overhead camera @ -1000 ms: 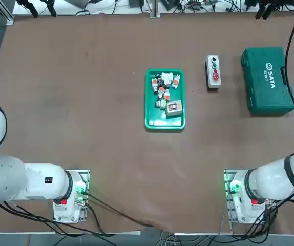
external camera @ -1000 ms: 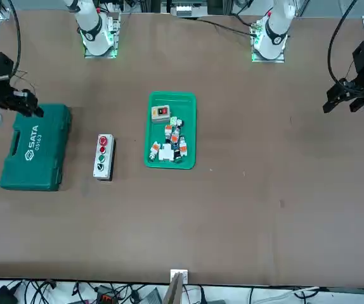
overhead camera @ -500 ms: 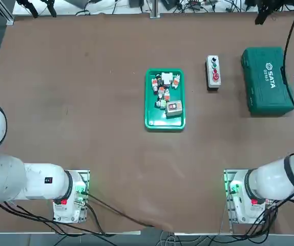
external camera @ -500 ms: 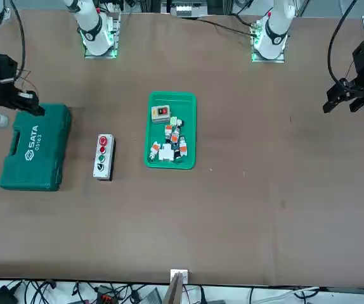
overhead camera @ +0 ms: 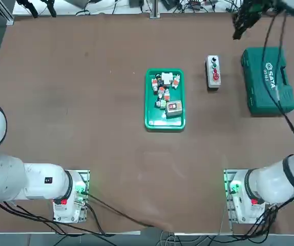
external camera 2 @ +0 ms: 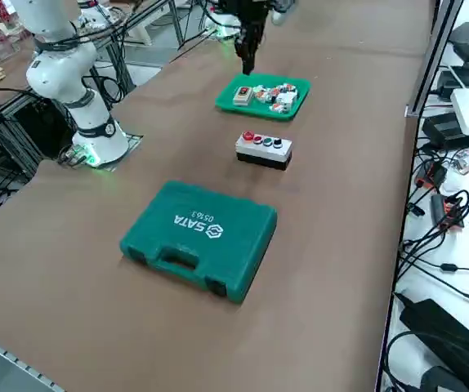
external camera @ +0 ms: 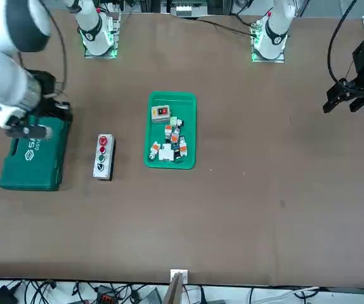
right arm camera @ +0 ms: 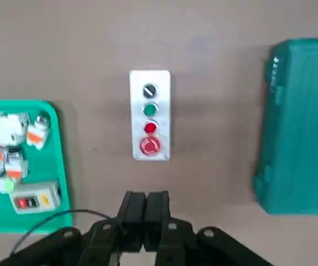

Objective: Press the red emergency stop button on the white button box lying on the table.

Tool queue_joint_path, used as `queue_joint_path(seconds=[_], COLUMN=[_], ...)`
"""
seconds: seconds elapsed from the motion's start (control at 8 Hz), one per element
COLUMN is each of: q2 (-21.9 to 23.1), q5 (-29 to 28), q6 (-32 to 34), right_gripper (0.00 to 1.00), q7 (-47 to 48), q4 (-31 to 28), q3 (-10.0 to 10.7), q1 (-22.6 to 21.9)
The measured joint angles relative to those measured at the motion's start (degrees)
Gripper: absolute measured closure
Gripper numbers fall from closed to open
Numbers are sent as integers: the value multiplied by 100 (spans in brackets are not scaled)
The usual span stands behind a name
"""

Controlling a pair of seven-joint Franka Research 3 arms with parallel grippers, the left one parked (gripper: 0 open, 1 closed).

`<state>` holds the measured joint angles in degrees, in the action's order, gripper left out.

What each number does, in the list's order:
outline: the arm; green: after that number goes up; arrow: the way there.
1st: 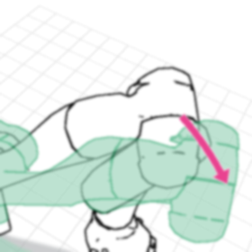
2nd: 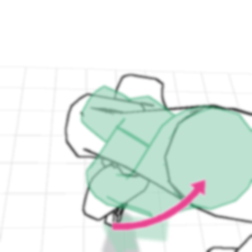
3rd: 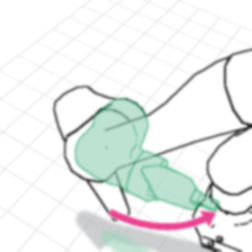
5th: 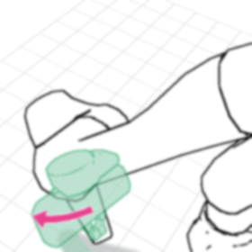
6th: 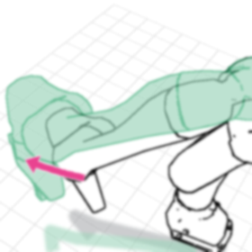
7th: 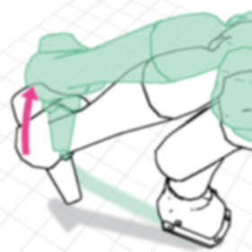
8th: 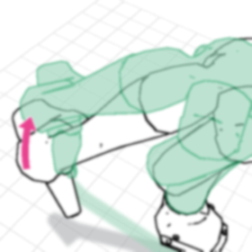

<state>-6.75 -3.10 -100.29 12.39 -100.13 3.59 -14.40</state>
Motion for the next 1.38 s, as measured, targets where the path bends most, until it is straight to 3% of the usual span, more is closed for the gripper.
queue_joint_path(seconds=[0.25, 0.62, 1.0, 1.38], q2=[-58, -100, -111, -161], q5=[6, 7, 7, 7], q6=[-1148, -2656, -3529, -3800], right_gripper=[99, 99, 99, 99], q7=[342, 394, 394, 394], q4=[-885, -2107, -2794, -2991], q3=[-3, 16, 38, 51], q1=[-279, -347, -334, -304])
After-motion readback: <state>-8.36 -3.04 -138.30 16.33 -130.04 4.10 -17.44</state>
